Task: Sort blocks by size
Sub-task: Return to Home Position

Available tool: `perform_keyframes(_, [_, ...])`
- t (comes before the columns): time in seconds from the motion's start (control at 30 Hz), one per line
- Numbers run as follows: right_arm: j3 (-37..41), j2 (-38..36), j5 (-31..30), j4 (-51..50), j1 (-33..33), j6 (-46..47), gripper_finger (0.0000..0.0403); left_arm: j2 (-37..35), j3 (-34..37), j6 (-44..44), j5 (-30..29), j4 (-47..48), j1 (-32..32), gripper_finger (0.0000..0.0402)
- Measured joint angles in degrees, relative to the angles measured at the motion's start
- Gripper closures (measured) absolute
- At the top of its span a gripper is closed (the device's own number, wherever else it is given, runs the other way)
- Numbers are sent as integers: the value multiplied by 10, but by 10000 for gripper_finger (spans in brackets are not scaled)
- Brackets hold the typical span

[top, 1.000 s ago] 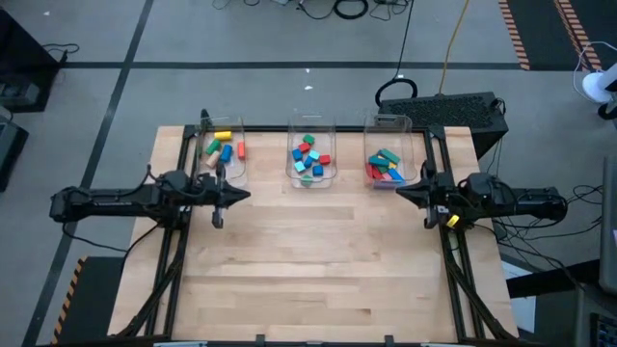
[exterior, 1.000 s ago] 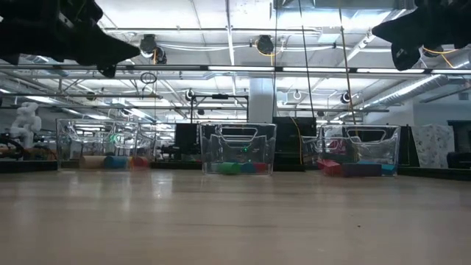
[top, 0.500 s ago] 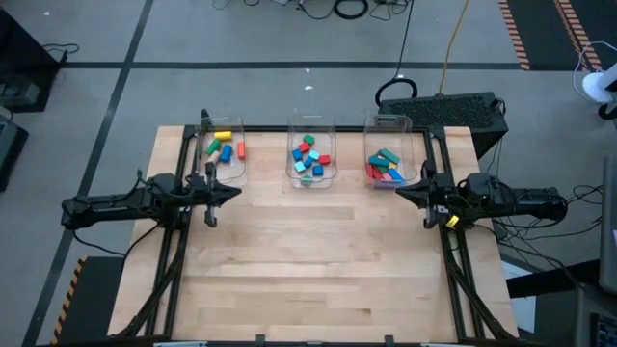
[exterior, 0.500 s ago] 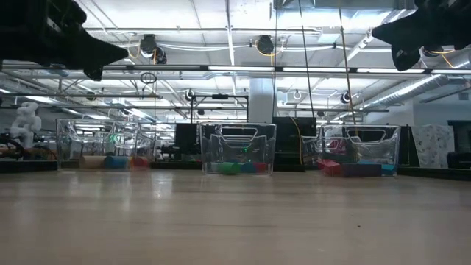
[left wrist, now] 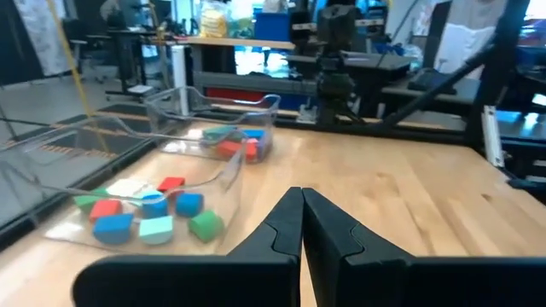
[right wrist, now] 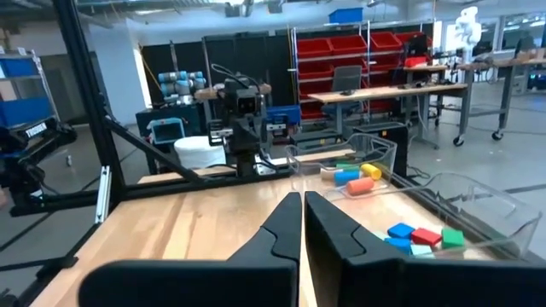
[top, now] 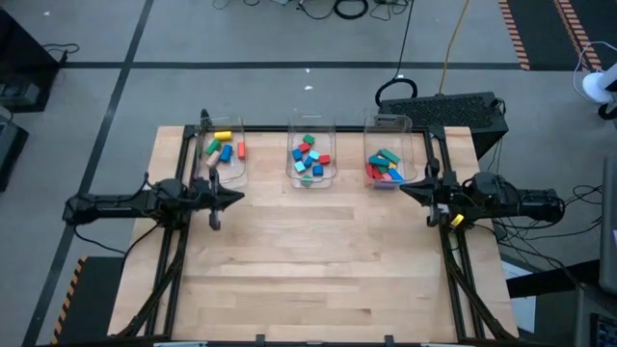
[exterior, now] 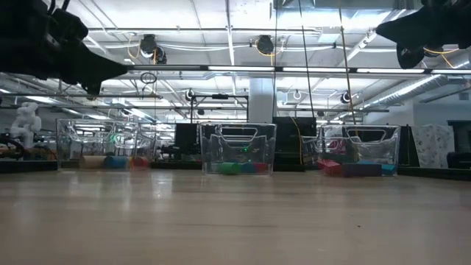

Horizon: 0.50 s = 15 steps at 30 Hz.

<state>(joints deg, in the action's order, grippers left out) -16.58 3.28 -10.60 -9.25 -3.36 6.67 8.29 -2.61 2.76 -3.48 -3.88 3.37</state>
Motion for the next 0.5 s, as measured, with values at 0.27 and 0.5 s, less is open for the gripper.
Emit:
perform_keyframes(0.27, [18,-1,1,-10,0,3,403,-3,0,-1,-7,6,-41,389])
perform_keyframes(0.5, [50,-1,2,26,0,9,403,-3,0,-31,-45,8,-47,389])
